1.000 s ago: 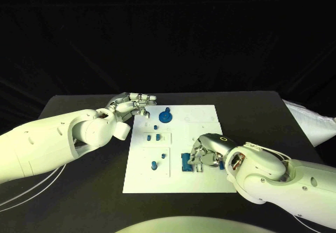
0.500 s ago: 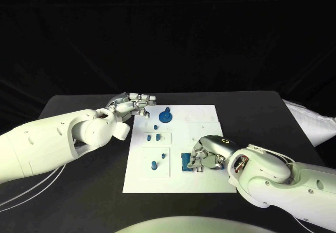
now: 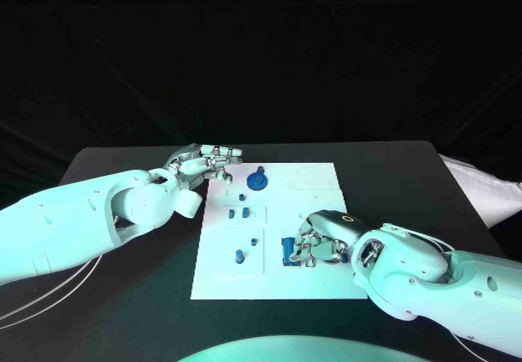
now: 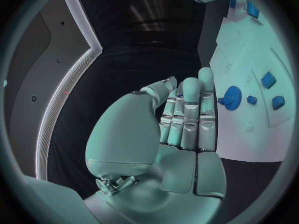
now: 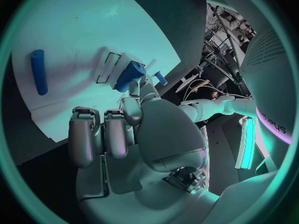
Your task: Assemble the parts on the task board
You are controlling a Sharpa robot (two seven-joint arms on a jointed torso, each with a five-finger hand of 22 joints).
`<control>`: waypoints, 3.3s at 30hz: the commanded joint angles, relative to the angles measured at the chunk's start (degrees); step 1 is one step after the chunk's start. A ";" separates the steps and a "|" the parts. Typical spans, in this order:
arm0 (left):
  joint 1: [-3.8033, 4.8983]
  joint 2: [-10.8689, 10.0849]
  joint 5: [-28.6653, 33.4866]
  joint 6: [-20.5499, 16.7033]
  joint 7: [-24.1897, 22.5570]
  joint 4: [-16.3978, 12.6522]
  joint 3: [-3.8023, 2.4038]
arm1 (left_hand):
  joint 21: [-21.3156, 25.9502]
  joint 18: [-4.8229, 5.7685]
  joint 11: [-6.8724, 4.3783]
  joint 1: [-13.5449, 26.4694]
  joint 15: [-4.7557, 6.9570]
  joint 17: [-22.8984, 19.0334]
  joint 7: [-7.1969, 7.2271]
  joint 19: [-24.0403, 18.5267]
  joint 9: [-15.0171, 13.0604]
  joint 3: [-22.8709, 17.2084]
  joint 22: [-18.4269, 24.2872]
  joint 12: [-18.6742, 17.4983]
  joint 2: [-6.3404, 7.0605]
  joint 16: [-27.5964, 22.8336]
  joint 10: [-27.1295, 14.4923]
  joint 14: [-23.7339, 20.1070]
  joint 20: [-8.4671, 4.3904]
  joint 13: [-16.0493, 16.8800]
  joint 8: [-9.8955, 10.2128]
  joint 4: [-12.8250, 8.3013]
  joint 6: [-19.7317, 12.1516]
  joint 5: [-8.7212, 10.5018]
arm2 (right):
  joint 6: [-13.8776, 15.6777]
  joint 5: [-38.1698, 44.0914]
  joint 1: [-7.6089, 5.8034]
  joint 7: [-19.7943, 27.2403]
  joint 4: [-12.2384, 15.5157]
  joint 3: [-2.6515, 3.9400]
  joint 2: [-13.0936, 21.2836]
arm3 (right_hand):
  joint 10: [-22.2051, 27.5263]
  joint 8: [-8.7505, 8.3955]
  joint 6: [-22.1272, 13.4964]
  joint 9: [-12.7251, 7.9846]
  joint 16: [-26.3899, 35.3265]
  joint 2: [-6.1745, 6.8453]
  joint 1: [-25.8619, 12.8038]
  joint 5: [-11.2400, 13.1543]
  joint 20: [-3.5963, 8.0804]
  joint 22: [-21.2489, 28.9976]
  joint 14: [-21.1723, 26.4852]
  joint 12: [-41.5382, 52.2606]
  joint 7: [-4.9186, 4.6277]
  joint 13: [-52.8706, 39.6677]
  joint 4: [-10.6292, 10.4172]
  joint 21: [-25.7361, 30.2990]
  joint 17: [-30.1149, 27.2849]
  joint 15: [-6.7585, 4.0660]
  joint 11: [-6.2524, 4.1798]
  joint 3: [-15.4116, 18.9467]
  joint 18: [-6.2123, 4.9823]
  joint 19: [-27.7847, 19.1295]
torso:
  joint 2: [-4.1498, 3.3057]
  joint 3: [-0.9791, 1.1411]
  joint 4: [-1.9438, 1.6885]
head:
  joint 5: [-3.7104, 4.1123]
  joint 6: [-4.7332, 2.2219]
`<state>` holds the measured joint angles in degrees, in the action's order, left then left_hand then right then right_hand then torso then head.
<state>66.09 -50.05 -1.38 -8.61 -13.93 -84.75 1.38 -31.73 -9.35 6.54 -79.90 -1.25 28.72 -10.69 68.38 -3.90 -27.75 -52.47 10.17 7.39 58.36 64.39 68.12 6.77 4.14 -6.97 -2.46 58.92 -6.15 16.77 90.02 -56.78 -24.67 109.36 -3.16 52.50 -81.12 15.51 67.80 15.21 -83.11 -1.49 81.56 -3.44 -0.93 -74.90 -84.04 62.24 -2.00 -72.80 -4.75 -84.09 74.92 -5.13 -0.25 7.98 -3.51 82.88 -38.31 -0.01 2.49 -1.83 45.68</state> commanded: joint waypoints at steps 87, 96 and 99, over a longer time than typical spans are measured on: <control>-0.12 -0.20 0.25 1.33 0.14 -0.34 -0.01 | 0.34 -1.09 -0.10 0.17 0.02 -0.05 -0.12 -0.24 0.06 0.31 0.07 0.32 -0.20 -0.33 -0.43 -0.28 -0.05 -0.05 -0.27 -0.02 -0.41 -0.24 | -13.52 15.74 1.05 -9.42 -3.38 -0.23 5.80 | 1.47 -7.93 -2.20 -3.96 2.44 -0.99 1.92 -2.74 -1.74 -5.57 -3.45 -7.60 -2.58 6.07 -2.54 -0.12 1.49 1.29 0.14 0.63 1.03 0.30 | 0.01 -0.04 0.63 | 1.49 -0.68; -0.12 -0.20 0.25 1.33 0.17 -0.28 -0.01 | 0.34 -1.09 -0.10 0.17 0.02 -0.05 -0.12 -0.24 0.06 0.31 0.07 0.32 -0.20 -0.33 -0.43 -0.28 -0.05 -0.05 -0.27 -0.02 -0.41 -0.24 | -16.88 18.07 1.59 -9.43 -4.02 -0.26 4.44 | 1.52 -8.03 -1.99 -3.97 2.34 -1.06 2.80 -2.14 -1.73 -5.65 -3.47 -7.77 -2.53 6.13 -1.90 -0.15 1.69 1.27 0.09 -0.07 1.05 0.34 | 0.05 -0.03 0.70 | 1.35 -0.60; -0.12 -0.20 0.25 1.33 0.18 -0.30 -0.01 | 0.34 -1.09 -0.10 0.17 0.02 -0.05 -0.12 -0.24 0.06 0.31 0.07 0.32 -0.20 -0.33 -0.43 -0.28 -0.05 -0.05 -0.27 -0.02 -0.41 -0.24 | -17.33 16.50 1.62 -9.52 -4.13 -0.26 4.37 | 1.48 -8.13 -1.84 -4.00 2.31 -1.27 2.70 -3.31 -1.71 -5.71 -3.48 -7.79 -2.53 6.12 -1.93 -0.18 1.76 1.27 0.06 -0.47 1.07 0.38 | 0.03 -0.04 0.72 | 1.41 -0.58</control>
<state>65.96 -50.37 -1.38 -8.30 -13.55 -84.97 1.39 -31.73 -9.34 6.53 -79.90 -1.38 28.75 -10.69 68.38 -3.90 -27.75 -52.48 10.17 7.39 58.36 64.40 67.99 6.76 4.15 -6.97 -2.46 58.92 -6.15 6.64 107.11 -56.23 -33.07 106.39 -2.48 56.83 -79.61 7.71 65.61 11.20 -80.45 -2.47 83.95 -6.03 -2.88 -74.95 -83.93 54.68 -4.60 -66.74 -6.78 -84.32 74.91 -3.36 0.29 7.80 -3.51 83.00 -38.28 -0.04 3.16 -0.47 45.07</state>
